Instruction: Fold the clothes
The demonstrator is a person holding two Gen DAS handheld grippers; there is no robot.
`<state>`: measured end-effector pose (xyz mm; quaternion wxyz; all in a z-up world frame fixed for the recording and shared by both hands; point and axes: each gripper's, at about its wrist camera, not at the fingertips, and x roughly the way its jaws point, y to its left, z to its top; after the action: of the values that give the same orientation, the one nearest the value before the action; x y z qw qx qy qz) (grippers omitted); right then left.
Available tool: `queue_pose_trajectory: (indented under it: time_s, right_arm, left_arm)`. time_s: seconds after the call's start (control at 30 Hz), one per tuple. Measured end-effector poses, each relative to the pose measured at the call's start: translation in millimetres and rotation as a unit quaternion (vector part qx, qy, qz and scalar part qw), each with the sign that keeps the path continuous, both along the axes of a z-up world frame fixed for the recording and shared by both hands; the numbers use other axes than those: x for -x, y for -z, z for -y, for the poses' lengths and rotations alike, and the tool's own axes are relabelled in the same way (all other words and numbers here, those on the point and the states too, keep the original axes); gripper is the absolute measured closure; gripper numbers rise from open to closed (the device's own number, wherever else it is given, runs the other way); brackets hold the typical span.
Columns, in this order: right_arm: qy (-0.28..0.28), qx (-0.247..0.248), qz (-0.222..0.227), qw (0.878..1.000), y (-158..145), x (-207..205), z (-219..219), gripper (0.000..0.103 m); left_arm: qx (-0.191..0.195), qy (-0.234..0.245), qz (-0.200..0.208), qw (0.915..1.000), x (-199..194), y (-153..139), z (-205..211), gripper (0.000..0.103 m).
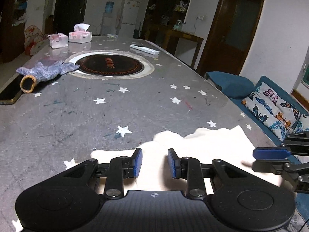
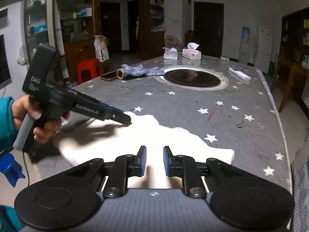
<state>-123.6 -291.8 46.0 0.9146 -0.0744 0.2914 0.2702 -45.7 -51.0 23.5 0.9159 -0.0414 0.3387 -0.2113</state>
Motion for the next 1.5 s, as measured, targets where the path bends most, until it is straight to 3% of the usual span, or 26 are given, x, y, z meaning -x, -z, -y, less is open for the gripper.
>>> queue_pose_trajectory:
  time_s: [0.13, 0.27, 0.37, 0.6, 0.83, 1.23, 1.5]
  right_arm:
    - [-0.003, -0.006, 0.004, 1.0, 1.3, 21.8, 6.4, 0.086]
    - [0.003, 0.018, -0.02, 1.0, 22.4, 28.1, 4.8, 0.086]
    - [-0.001, 0.02, -0.003, 1.0, 15.9, 31.7, 2.2, 0.086]
    - [-0.073, 0.009, 0.025, 0.997, 4.4, 39.4, -29.8, 0.086]
    - [-0.106, 0.024, 0.008, 0.994, 26.6, 30.0, -60.5, 0.091]
    - [-0.128, 0.02, 0.021, 0.991, 6.4, 28.5, -71.6, 0.091]
    - [-0.143, 0.038, -0.009, 0.989, 23.6, 15.6, -84.3, 0.091]
  left_arm:
    - [0.004, 0.019, 0.012, 0.9997, 22.4, -7.2, 1.9, 0.07]
    - [-0.008, 0.011, 0.015, 0.9998, 35.6, -7.9, -0.7, 0.07]
    - [-0.014, 0.002, 0.014, 0.9998, 43.5, -8.0, -4.1, 0.07]
    - [-0.015, -0.022, 0.001, 0.9996, 48.2, -3.4, -13.9, 0.07]
    - [-0.018, -0.029, -0.004, 0.9994, 50.6, -1.5, -16.5, 0.07]
    - [-0.018, -0.04, -0.002, 0.999, 54.6, -3.1, -23.9, 0.069]
    - [-0.016, -0.071, -0.001, 0.9973, 56.9, -5.2, -50.2, 0.069]
